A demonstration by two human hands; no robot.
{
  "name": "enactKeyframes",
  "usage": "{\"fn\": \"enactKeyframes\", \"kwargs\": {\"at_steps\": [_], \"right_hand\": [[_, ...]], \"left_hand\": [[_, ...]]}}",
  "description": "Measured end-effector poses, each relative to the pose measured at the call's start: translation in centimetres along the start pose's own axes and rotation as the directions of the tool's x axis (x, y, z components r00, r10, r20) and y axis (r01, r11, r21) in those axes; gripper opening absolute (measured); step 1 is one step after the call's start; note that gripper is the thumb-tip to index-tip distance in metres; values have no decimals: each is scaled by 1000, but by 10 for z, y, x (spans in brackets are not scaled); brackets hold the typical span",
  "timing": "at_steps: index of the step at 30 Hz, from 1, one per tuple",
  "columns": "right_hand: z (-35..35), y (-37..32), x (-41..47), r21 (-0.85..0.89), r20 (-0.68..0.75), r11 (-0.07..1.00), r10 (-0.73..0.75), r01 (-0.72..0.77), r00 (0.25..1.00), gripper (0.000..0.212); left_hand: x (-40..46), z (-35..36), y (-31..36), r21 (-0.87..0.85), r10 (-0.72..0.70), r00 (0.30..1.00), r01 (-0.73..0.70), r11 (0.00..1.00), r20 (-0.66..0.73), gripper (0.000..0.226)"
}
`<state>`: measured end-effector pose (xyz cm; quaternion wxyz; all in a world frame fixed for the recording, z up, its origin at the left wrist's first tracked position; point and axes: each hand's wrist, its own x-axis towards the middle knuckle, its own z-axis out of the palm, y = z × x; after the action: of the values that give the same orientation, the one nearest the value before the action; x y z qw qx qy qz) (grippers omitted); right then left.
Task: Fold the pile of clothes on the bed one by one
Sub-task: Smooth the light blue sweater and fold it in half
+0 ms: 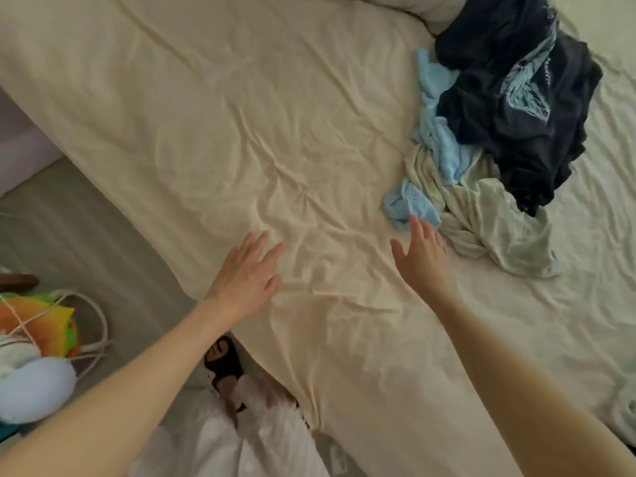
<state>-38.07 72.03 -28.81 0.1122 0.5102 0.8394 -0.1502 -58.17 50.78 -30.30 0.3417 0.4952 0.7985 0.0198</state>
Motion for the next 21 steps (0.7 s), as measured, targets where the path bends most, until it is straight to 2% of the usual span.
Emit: {"fn": "enactKeyframes", "kwargs": {"at_steps": [6, 9, 12, 15, 17, 19, 20, 21], "right_hand": [[34, 26, 85, -34, -84, 989, 138, -142, 987, 65], [50, 30, 99, -16, -110, 982, 185, -188, 977, 37], [61, 22, 94, 130, -116, 972, 209, -194, 971, 18], [61, 1, 74, 430, -161, 892, 226, -138, 961, 20], [53, -13, 59, 581, -190, 806, 264, -109, 946, 17], [45, -25, 43, 656, -188, 752, 248, -67, 950, 14], [40, -32, 35, 672, -188, 740, 214, -33, 959, 15], [37, -39, 26, 675, -188, 738, 166, 5, 968, 15]], "left_hand": [[87, 42, 1, 86, -20, 999, 16, 996, 49, 67], [101, 60, -8, 126, -71, 993, 59, 990, 89, 70], [109, 64, -11, 143, -91, 990, 75, 987, 111, 68], [116, 55, -3, 91, -150, 967, 134, 987, 204, 63], [121, 41, 9, -34, -209, 951, 222, 974, 227, 54], [124, 24, 27, -305, -262, 952, 300, 904, 159, 42], [124, 15, 38, -510, -281, 949, 313, 801, 141, 39], [123, 4, 49, -711, -282, 942, 324, 624, 182, 37]]}}
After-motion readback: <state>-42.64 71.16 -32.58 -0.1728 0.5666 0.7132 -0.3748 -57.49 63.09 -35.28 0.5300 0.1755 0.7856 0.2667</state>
